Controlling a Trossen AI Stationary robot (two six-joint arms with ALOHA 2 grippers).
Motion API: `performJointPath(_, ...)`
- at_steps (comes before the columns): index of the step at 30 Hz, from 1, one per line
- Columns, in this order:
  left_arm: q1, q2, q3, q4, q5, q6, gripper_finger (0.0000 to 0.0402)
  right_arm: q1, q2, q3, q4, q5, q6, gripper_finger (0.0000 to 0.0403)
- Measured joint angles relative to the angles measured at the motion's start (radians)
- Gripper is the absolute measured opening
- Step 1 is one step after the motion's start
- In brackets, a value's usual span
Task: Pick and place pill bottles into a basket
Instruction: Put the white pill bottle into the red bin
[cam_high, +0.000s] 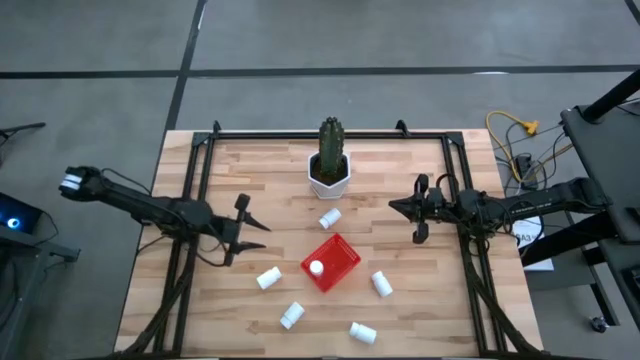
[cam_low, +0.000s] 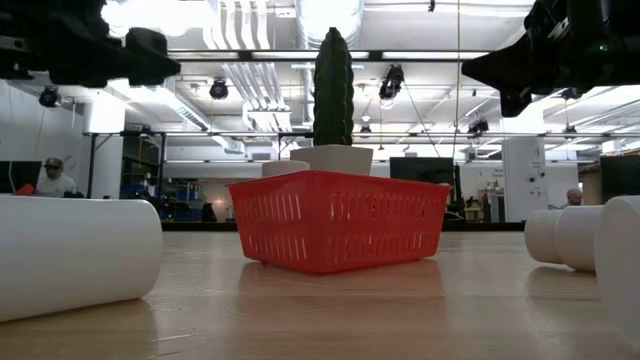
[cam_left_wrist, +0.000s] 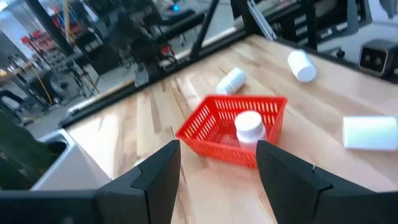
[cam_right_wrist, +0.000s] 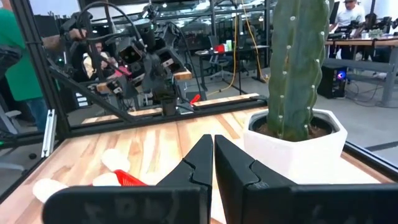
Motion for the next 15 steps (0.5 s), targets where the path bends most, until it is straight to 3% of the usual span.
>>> performJointPath(6,0.000,0.073,0.043,0.001,0.000,-0.028,0.0201,0.000,0.000,0.000,0.000,0.000,0.018,0.0008)
performJointPath(15,0.000,0.132,0.084,-0.002,0.003,-0.053,0.0248,0.000,0.000,0.000,-0.023,0.000,0.018,0.0008)
